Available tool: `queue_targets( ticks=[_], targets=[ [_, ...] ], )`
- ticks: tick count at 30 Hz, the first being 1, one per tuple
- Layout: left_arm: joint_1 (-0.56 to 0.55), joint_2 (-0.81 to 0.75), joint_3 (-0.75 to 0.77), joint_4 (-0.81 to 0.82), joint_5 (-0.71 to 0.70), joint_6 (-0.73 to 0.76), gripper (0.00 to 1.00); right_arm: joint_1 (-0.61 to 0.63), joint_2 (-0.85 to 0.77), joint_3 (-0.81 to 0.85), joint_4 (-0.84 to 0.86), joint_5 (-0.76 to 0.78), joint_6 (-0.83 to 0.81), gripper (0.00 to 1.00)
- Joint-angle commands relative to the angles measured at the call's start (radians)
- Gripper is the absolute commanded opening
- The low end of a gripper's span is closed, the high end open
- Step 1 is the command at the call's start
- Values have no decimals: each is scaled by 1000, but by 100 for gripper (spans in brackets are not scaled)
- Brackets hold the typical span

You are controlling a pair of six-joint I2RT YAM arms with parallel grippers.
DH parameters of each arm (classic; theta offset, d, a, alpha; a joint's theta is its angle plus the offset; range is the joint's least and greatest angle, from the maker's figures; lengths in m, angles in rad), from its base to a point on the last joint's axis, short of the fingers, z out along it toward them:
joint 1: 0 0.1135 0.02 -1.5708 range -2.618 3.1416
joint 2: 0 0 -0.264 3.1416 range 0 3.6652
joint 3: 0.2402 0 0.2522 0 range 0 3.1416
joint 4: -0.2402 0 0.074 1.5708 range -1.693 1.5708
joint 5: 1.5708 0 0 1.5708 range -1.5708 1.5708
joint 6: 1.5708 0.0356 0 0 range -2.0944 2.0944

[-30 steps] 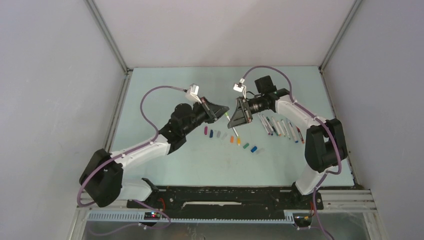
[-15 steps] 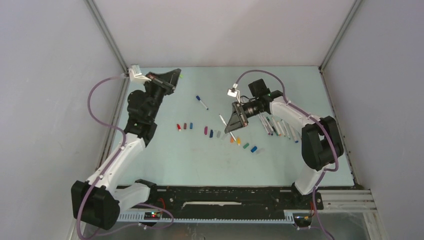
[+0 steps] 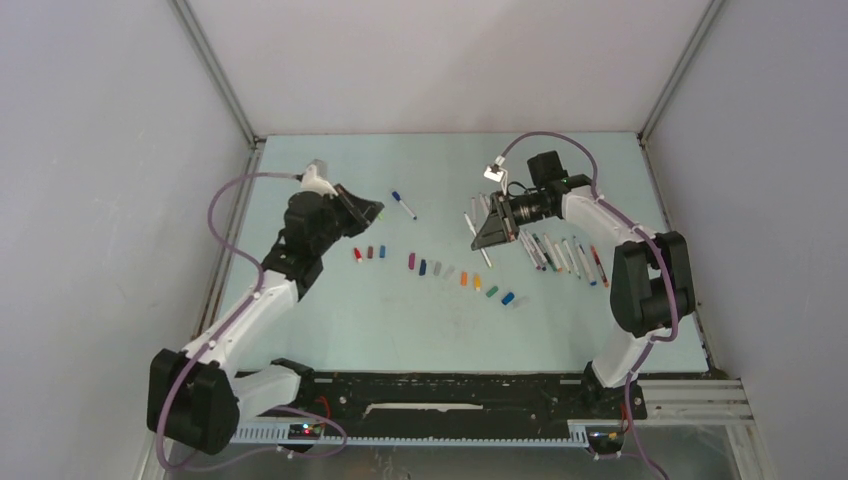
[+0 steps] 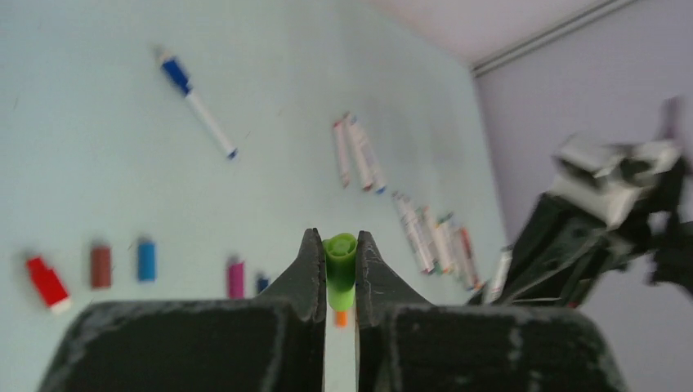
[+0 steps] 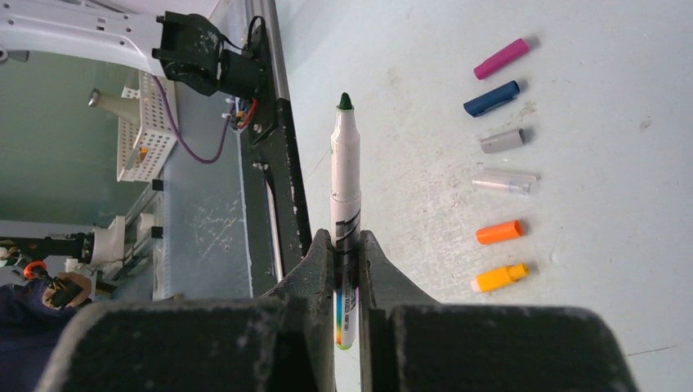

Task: Open the pen caps
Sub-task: Place the pen cap at the center of the board.

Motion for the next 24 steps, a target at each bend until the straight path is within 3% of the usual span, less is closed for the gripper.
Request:
queue_targets(
  ticks=[1,14,24],
  targets=[
    [-44,98,40,-174,-9,99,0,1,-39,1,-11,12,-36,0],
    [-135,526,344,-477,-173,231,4,-15,-28,2,-17,9,-43,0],
    [-138,718,524,-602,-204,277,11,-22,-25,2,-19,1,-44,0]
  ],
)
